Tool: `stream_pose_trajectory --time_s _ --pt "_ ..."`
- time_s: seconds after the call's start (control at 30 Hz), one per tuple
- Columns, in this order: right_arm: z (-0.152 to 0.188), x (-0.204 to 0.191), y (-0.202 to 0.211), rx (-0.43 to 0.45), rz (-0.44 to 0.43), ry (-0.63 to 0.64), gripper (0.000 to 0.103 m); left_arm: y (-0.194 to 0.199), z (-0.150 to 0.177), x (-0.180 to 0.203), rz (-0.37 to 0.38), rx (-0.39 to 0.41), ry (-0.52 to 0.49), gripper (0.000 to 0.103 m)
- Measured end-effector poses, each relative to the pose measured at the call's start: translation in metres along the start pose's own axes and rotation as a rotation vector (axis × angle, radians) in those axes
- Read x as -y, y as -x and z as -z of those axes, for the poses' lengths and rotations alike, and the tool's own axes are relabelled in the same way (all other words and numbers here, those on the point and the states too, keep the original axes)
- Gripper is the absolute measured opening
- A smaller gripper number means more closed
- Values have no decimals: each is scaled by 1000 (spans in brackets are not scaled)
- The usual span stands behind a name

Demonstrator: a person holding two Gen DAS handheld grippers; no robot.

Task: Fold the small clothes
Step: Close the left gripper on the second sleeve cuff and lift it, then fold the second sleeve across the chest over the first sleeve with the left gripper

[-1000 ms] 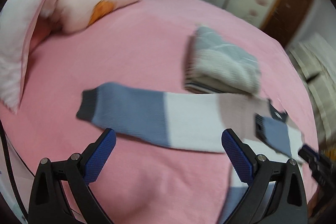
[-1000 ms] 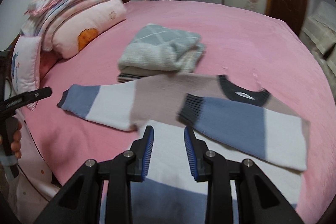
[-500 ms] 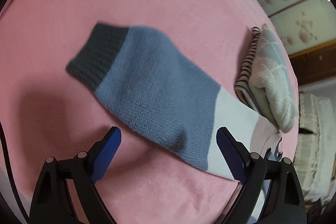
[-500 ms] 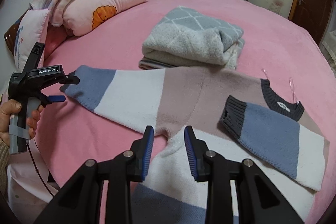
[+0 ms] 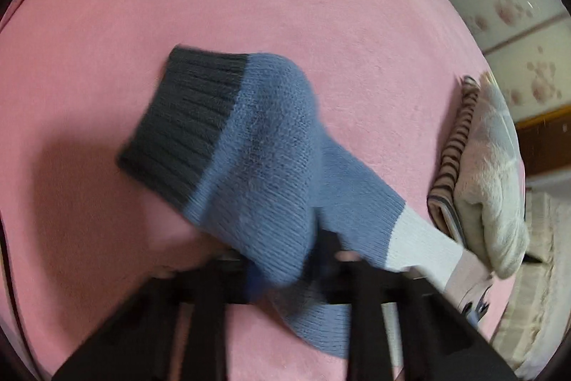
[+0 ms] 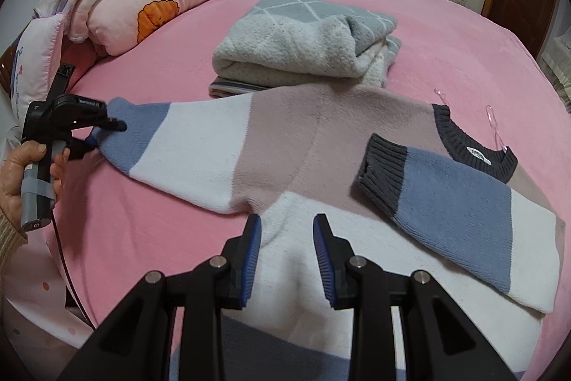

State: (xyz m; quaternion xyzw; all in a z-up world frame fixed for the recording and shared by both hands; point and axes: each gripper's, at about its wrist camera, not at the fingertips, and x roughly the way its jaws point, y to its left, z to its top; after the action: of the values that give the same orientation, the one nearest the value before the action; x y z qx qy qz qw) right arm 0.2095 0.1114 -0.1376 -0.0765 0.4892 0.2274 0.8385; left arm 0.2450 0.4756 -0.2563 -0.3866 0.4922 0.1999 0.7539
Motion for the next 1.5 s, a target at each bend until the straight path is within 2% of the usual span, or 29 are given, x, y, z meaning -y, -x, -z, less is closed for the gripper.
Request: stream_pose_trajectory --time_s 0.17,0.3,0.53,0.73,0.87,1.0,1.07,1.13,1.2,1.23,1.3,1.4,1.5 --pt "4 12 4 3 6 -19 30 42 14 37 -2 171 -146 11" --pt "9 31 15 21 18 -44 30 74 36 84 52 220 -249 11" --pt "23 84 47 73 58 -138 30 110 103 196 201 176 -474 11" --pt "49 145 73 106 100 -245 30 109 166 289 343 109 -579 11" --pt "72 189 85 114 133 -316 30 84 221 341 354 83 -686 11" --pt "94 225 92 104 165 -365 30 43 284 375 289 39 -812 11" --pt "103 238 93 100 175 -384 30 14 302 385 251 7 -845 11" --pt "112 250 93 95 182 -403 30 -13 325 392 191 -35 -885 18" --pt "118 259 94 93 185 -415 30 -31 343 393 153 -53 -922 35" --pt "122 263 94 91 184 -421 30 -37 349 392 139 -52 -936 39" --pt "126 269 92 88 182 -426 30 -41 355 391 135 -44 -953 55" --pt "131 275 90 84 174 -437 30 -35 361 383 172 -47 -949 62" --pt "132 277 89 87 161 -442 30 -17 363 367 227 -52 -930 63"
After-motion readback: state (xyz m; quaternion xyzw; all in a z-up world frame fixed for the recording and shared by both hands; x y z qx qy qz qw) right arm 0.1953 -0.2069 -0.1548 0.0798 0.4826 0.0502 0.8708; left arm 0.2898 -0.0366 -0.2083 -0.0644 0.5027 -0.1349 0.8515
